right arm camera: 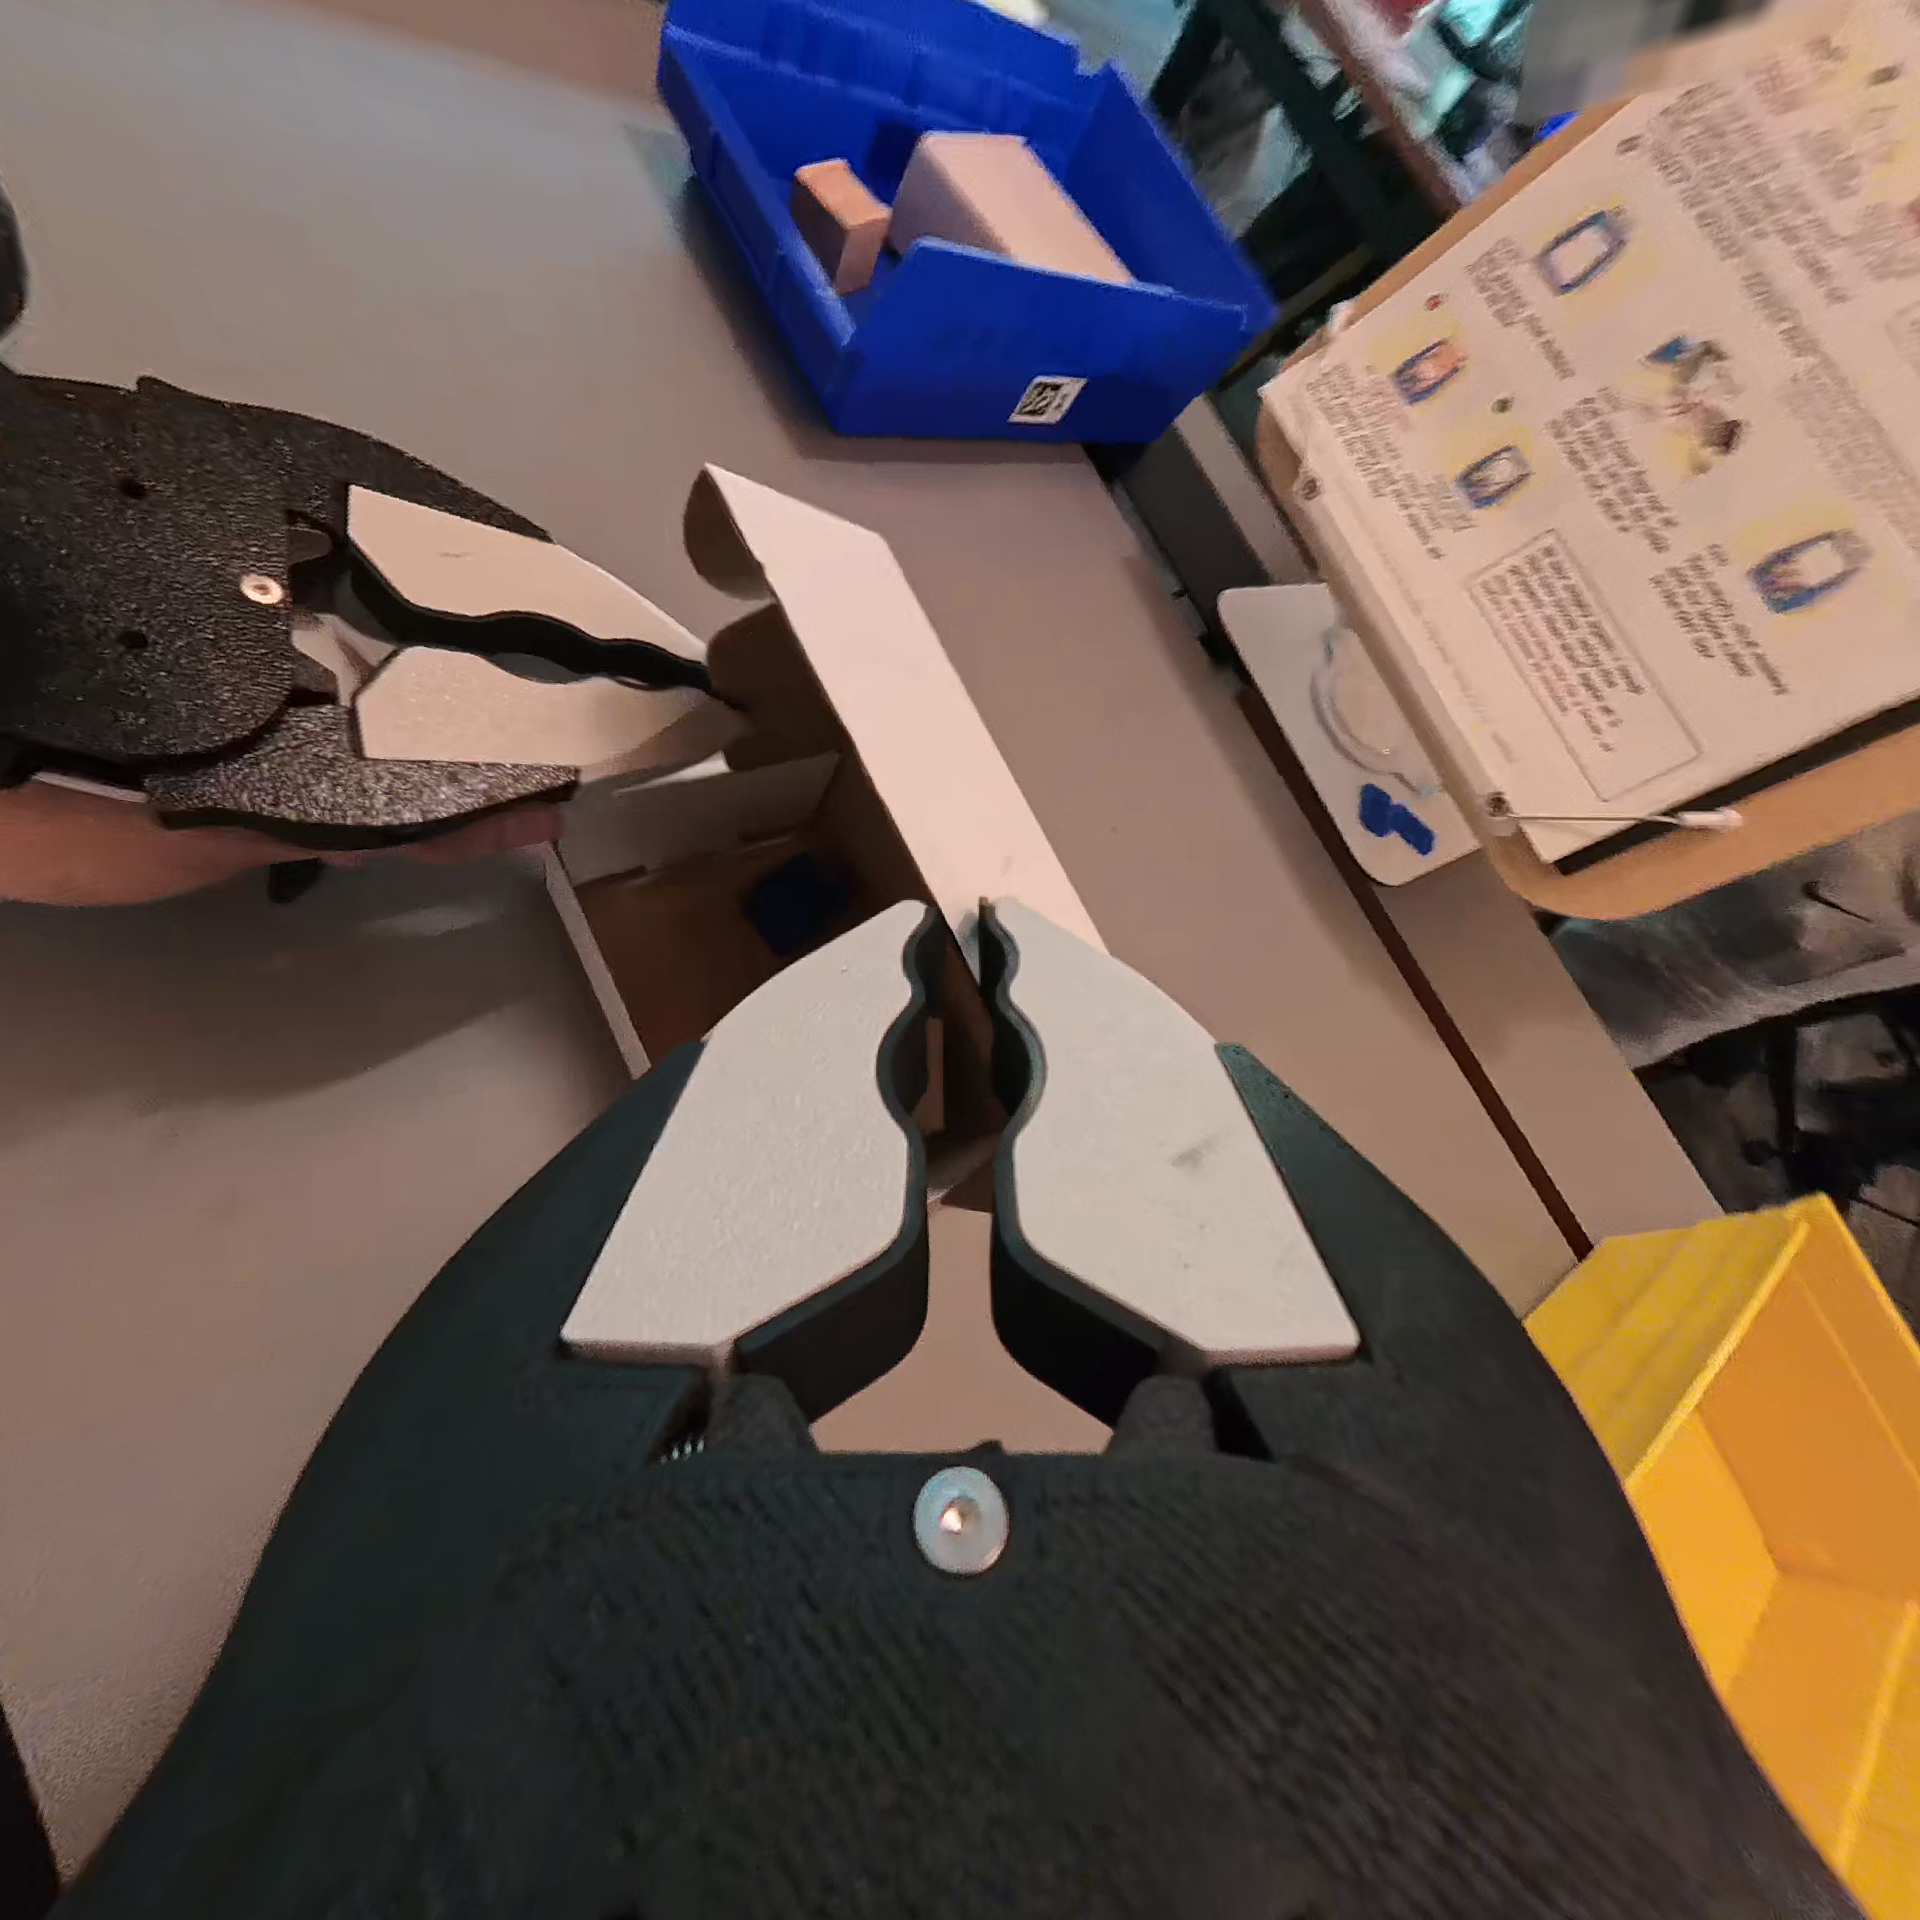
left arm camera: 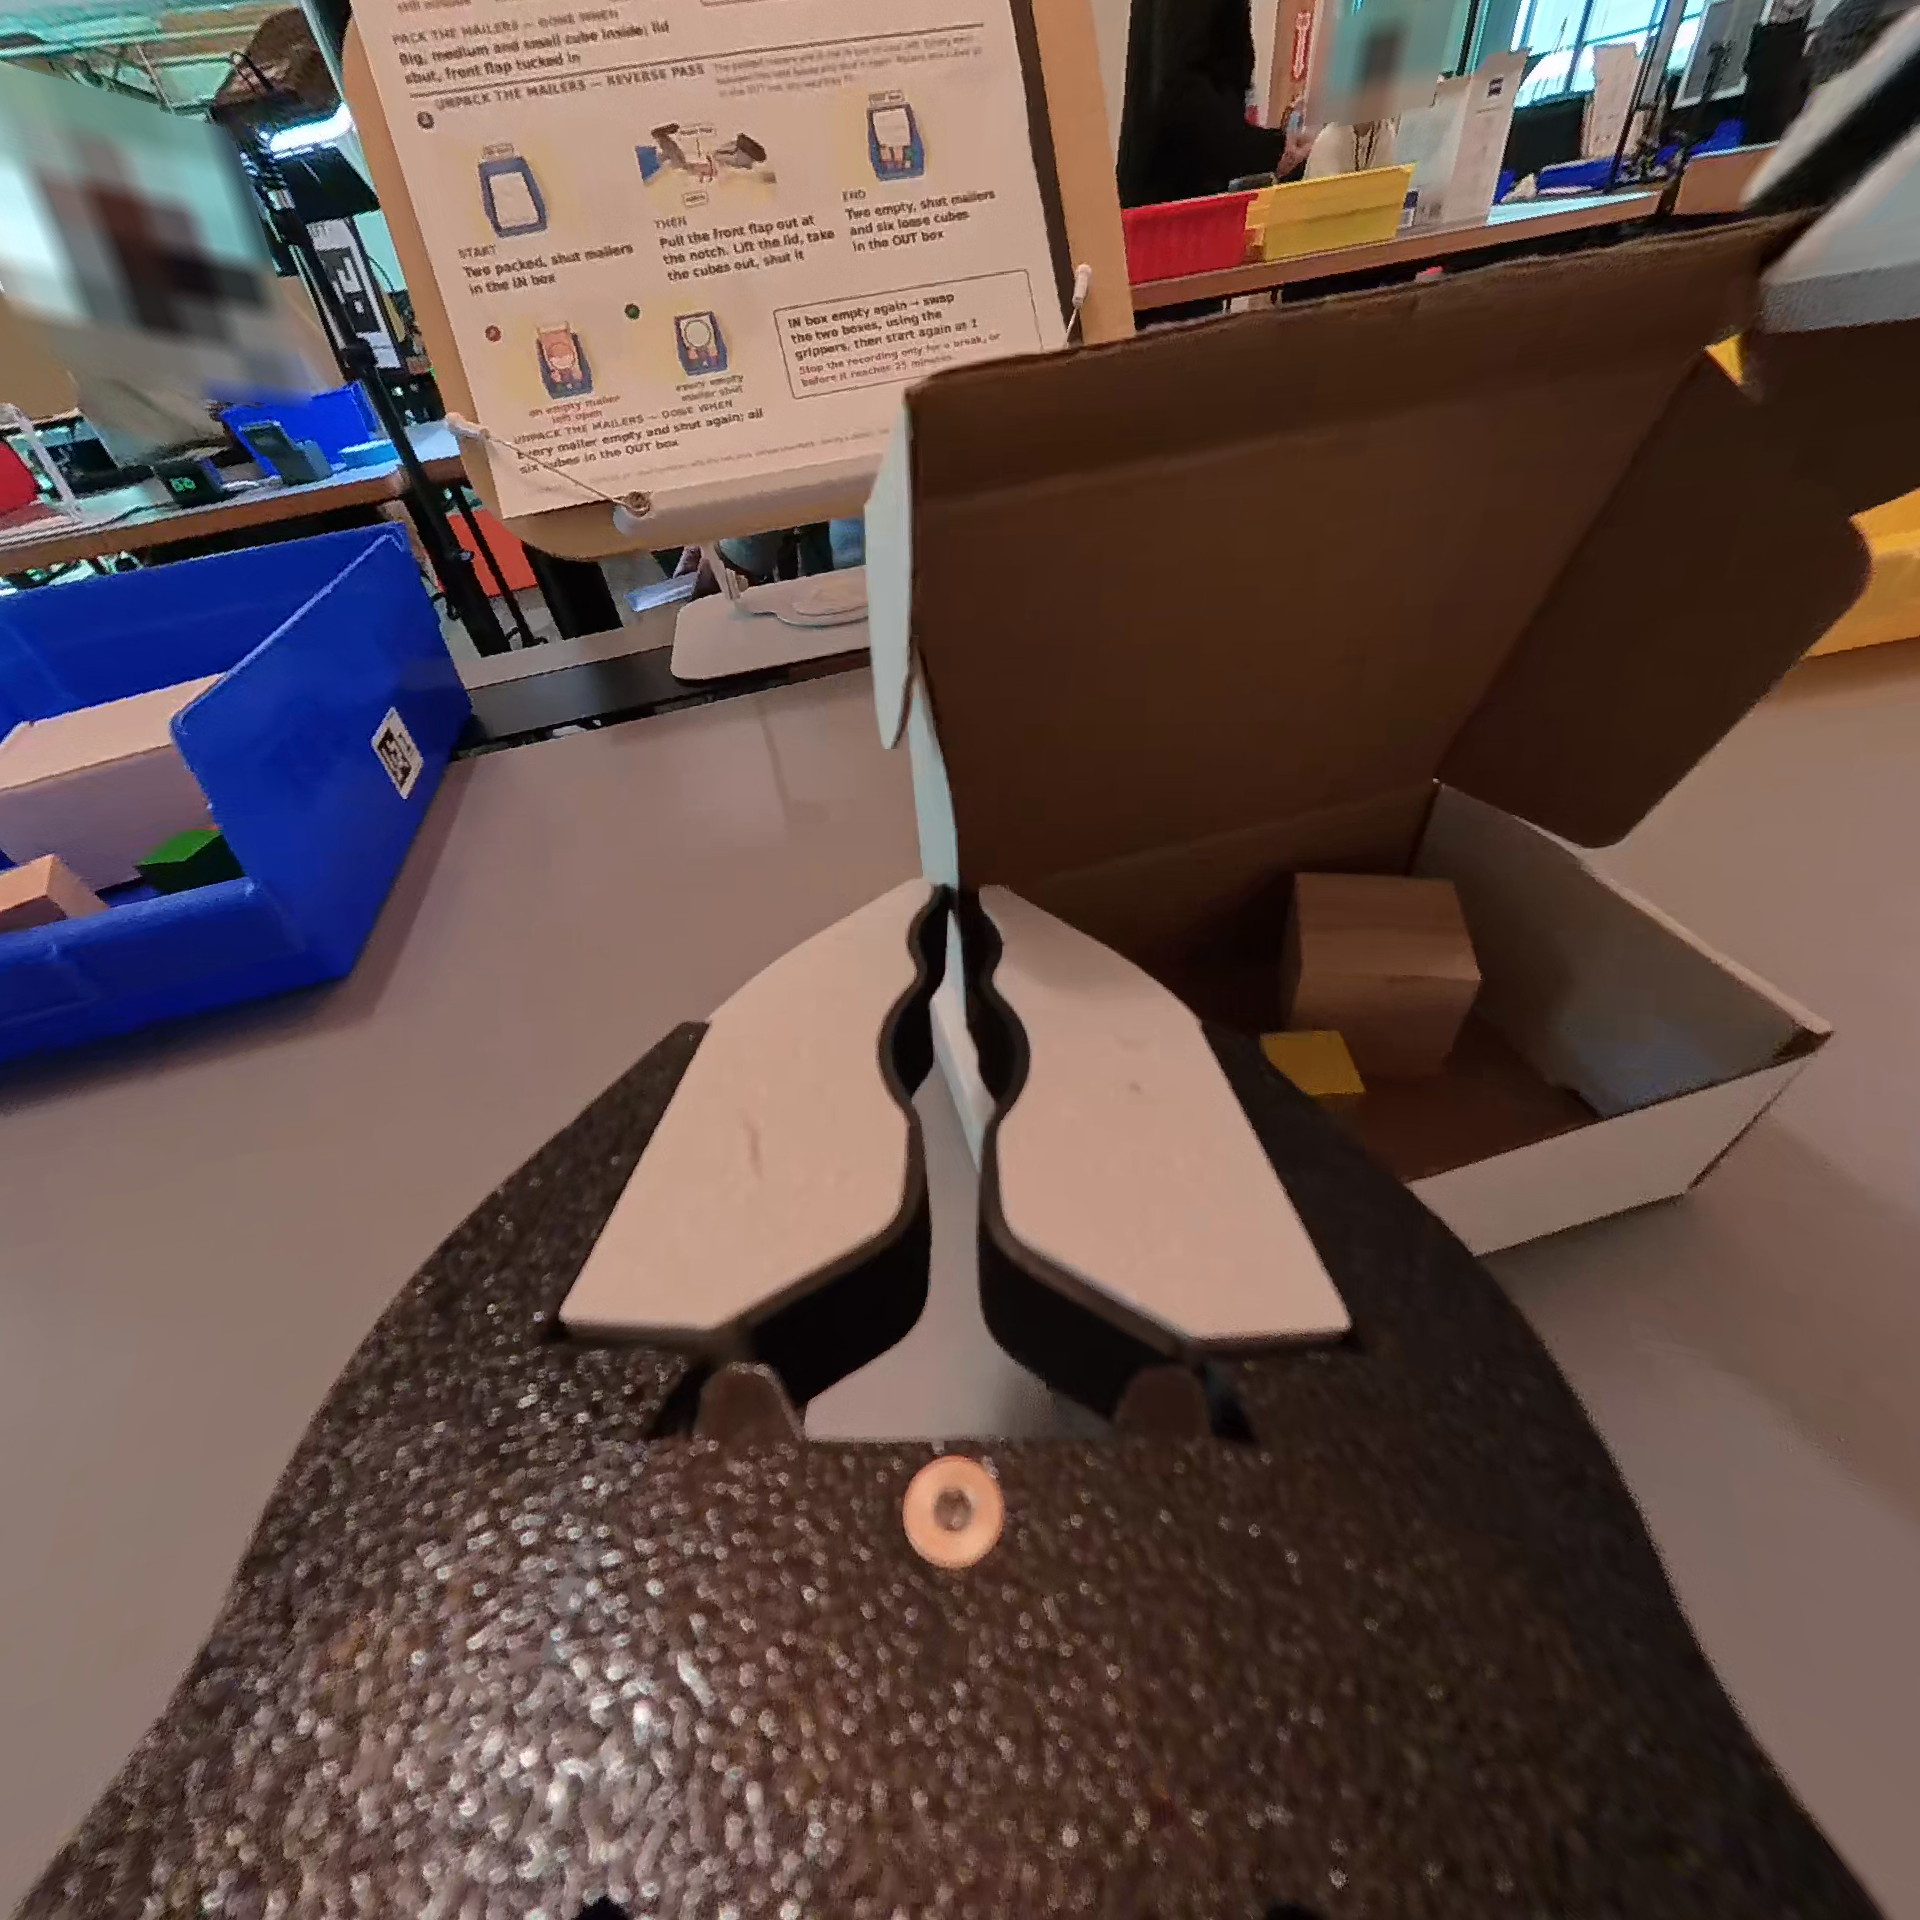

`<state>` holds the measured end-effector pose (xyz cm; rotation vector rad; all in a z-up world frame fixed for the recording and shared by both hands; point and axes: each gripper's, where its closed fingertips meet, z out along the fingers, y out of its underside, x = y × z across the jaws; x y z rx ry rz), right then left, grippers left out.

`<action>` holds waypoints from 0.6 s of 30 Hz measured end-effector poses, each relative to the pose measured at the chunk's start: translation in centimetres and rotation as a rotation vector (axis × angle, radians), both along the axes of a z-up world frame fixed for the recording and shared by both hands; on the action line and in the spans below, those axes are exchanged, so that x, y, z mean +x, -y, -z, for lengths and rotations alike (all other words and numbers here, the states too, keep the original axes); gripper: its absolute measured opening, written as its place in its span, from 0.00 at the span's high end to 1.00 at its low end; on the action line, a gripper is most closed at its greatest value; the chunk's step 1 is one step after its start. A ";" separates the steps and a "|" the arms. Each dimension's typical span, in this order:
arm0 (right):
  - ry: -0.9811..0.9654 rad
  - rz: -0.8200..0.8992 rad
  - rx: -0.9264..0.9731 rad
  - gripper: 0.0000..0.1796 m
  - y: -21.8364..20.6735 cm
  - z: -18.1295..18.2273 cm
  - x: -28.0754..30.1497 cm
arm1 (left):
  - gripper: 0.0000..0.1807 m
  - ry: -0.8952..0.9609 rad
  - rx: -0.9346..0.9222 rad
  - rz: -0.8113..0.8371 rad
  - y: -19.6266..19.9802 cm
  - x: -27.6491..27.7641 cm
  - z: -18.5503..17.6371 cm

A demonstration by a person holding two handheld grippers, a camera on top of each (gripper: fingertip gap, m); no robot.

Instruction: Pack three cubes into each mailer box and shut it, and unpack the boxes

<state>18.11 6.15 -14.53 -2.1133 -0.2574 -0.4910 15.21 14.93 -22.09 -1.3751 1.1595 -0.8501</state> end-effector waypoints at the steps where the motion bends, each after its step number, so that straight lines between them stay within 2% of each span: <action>1: -0.001 0.036 0.045 0.95 0.5 -0.2 0.1 | 0.99 -0.003 -0.004 0.002 0.0 0.0 0.0; 3: -0.042 0.153 0.164 0.88 1.9 -0.4 0.6 | 0.99 -0.012 -0.007 -0.002 0.0 0.0 0.1; 6: -0.176 0.298 0.293 0.87 3.8 1.3 1.3 | 0.99 -0.010 -0.003 -0.007 0.0 0.1 0.1; 9: -0.286 0.383 0.214 0.87 4.5 5.3 2.3 | 0.99 -0.012 -0.004 -0.011 0.1 0.2 0.1; 12: -0.270 0.453 0.183 0.87 4.4 7.2 3.6 | 0.99 -0.014 -0.003 -0.009 0.3 0.3 0.1; 15: -0.236 0.479 0.245 0.89 3.7 6.7 4.5 | 0.99 -0.010 0.000 -0.009 0.3 0.3 0.0; 16: -0.209 0.484 0.265 0.94 3.5 6.2 4.7 | 0.99 -0.010 -0.002 -0.010 0.3 0.3 0.0; 18: -0.182 0.483 0.281 0.96 3.1 5.8 4.9 | 0.98 -0.008 -0.004 -0.015 0.2 0.3 0.0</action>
